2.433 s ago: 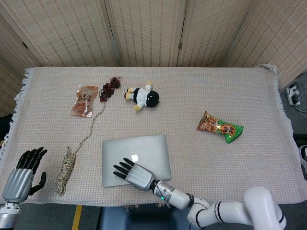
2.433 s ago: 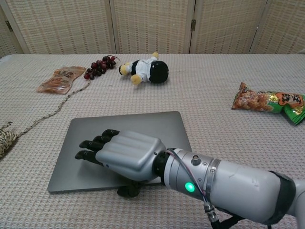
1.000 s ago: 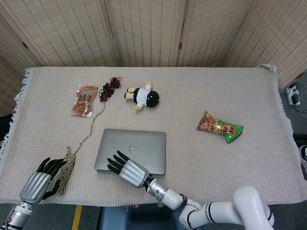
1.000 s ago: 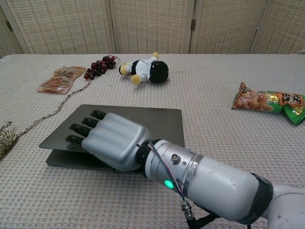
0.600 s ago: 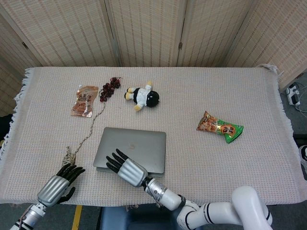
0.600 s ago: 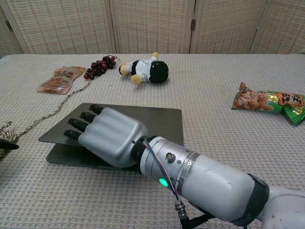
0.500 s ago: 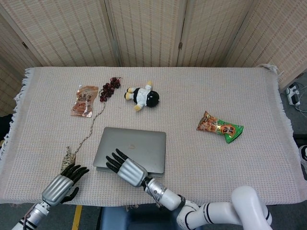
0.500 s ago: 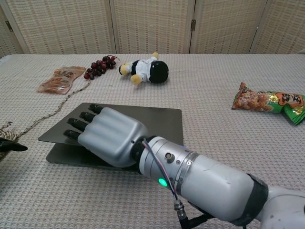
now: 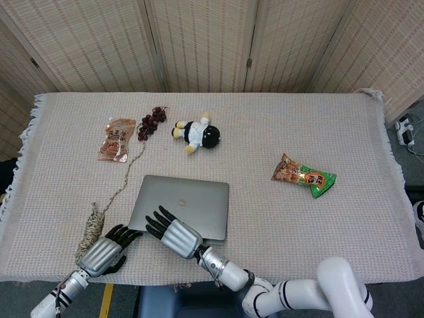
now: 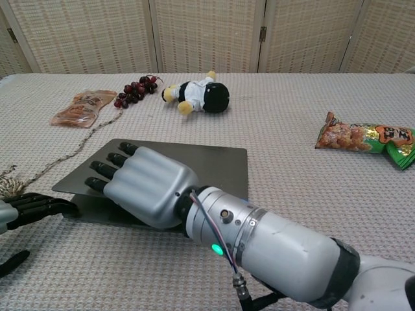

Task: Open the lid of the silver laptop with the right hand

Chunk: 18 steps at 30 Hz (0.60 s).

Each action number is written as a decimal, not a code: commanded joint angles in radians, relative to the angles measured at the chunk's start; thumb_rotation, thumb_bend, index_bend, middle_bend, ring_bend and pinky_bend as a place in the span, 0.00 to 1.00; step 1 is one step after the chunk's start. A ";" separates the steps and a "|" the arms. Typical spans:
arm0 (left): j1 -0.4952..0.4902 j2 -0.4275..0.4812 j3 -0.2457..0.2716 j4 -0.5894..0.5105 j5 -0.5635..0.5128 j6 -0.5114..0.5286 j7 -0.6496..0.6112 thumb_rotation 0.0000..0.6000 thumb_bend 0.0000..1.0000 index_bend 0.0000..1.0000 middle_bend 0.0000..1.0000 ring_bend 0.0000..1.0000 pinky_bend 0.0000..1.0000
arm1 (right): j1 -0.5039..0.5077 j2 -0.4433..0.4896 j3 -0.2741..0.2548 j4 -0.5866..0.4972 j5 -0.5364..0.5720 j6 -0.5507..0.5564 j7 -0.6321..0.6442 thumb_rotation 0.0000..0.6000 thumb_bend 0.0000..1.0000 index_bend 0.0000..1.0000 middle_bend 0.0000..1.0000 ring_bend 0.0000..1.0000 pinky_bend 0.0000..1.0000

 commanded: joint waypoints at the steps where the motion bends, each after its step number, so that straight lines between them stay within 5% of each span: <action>1: -0.007 -0.007 0.000 -0.002 -0.012 -0.011 0.009 1.00 0.64 0.08 0.08 0.05 0.00 | 0.001 -0.002 -0.001 0.003 0.001 0.002 0.001 1.00 0.70 0.00 0.00 0.00 0.00; 18: -0.020 -0.006 0.017 -0.011 -0.040 -0.021 0.043 1.00 0.64 0.09 0.08 0.05 0.00 | -0.006 -0.023 -0.006 0.047 0.034 0.018 -0.021 1.00 0.70 0.00 0.00 0.00 0.00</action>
